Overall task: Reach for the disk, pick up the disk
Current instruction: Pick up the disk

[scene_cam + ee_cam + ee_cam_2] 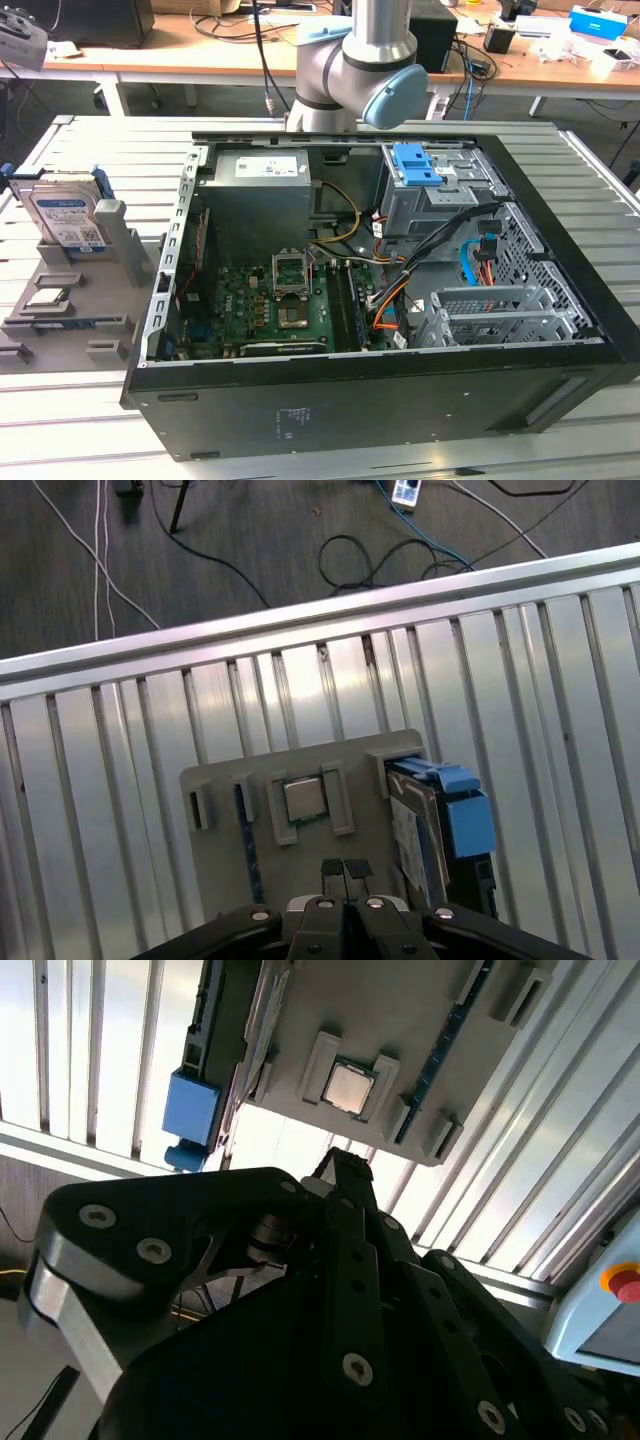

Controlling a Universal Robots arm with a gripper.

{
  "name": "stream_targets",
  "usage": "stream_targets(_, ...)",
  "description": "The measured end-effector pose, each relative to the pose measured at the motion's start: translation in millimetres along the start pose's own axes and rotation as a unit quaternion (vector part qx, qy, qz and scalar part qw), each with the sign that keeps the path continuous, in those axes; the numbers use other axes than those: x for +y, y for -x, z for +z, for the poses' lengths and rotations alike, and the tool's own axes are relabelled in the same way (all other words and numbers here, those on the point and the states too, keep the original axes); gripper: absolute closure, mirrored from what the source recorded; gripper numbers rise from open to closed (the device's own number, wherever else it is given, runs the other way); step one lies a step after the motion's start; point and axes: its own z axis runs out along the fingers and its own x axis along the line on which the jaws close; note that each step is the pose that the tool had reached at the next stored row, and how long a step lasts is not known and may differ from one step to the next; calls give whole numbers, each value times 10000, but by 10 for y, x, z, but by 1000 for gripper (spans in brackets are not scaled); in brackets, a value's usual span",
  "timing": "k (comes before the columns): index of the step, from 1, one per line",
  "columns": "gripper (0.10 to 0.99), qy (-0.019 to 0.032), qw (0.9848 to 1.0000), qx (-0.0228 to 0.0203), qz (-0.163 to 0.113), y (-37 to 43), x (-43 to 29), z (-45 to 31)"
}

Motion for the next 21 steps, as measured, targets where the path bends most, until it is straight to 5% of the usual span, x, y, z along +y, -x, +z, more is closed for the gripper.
stream_targets(12, 980, 0, 9985, 21, -550, 0, 0, 0)
stream_targets(18, 973, -1, 9981, 24, -613, 0, 0, 0)
stream_targets(21, 792, -1, 9981, 24, -621, 0, 0, 0)
